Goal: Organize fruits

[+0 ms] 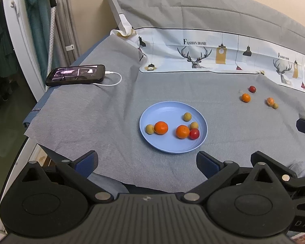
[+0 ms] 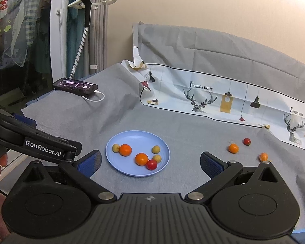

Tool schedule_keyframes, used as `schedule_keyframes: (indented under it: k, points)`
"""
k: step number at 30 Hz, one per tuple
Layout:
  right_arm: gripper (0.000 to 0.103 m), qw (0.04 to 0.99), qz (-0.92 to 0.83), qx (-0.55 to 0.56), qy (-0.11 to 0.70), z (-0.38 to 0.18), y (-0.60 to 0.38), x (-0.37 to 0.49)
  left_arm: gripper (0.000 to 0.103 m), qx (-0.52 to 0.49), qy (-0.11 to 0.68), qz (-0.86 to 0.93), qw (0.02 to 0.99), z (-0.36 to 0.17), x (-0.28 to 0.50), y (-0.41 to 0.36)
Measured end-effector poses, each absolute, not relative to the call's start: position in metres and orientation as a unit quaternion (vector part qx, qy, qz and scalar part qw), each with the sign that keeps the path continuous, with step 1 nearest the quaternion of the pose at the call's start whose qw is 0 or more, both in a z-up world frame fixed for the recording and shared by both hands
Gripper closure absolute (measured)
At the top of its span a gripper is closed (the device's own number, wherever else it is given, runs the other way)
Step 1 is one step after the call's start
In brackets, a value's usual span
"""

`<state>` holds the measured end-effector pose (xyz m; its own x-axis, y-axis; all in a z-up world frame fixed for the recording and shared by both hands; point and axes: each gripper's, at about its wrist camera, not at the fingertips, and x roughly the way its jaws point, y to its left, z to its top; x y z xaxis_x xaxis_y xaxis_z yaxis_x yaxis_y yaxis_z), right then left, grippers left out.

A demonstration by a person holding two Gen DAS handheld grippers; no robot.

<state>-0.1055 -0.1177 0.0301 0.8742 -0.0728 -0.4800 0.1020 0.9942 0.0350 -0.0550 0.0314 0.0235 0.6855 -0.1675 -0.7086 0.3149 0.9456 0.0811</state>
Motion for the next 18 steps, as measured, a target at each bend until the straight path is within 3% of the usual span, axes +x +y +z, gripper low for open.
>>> schedule_keyframes:
  k: [18]
  points:
    - [0.001,0.958,-0.041,0.046,0.282,0.012,-0.129,-0.081,0.0,0.112,0.397,-0.119,0.903,0.009,-0.029,0.023]
